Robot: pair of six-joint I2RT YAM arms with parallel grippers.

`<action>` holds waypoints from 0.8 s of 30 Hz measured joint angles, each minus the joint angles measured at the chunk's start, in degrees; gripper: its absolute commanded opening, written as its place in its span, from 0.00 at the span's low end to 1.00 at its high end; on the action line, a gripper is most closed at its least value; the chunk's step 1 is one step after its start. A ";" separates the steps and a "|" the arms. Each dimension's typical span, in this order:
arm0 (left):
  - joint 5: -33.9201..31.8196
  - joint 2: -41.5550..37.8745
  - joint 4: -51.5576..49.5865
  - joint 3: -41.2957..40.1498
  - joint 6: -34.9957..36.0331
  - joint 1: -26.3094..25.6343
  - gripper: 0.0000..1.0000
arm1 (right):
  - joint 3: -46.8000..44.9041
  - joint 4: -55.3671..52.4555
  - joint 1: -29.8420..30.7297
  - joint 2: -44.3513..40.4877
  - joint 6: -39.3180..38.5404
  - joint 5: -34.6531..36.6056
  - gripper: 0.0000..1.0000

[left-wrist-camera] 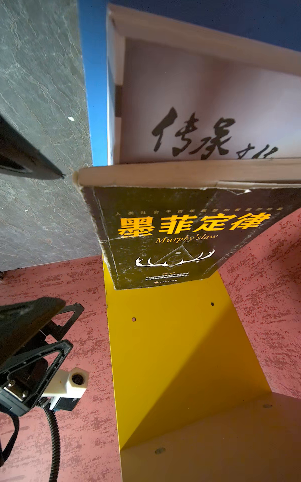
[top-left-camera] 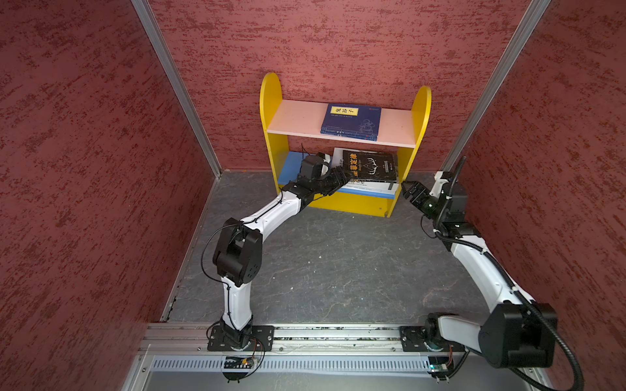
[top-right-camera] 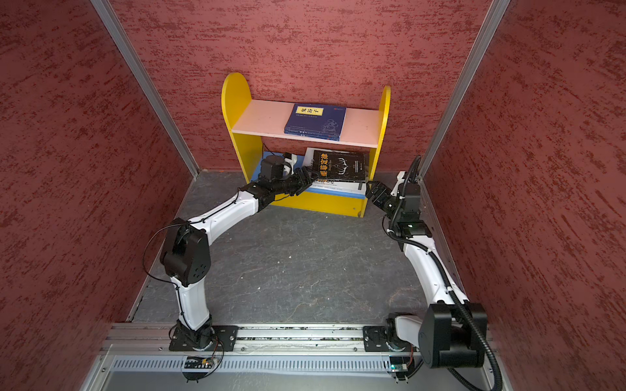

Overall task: Stacking books/files
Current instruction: Move the book to the bookshelf.

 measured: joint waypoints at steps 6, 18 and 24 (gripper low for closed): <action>0.57 1.49 1.84 1.09 -2.29 -0.42 0.71 | -0.31 -0.07 0.00 -0.46 0.20 0.22 0.93; 1.77 6.60 2.40 7.26 -2.78 0.02 0.71 | -0.57 -0.15 -0.09 -0.48 0.37 0.92 0.93; 2.29 7.37 2.64 8.13 -2.95 0.00 0.71 | -0.57 -0.22 -0.13 -0.50 0.37 1.29 0.93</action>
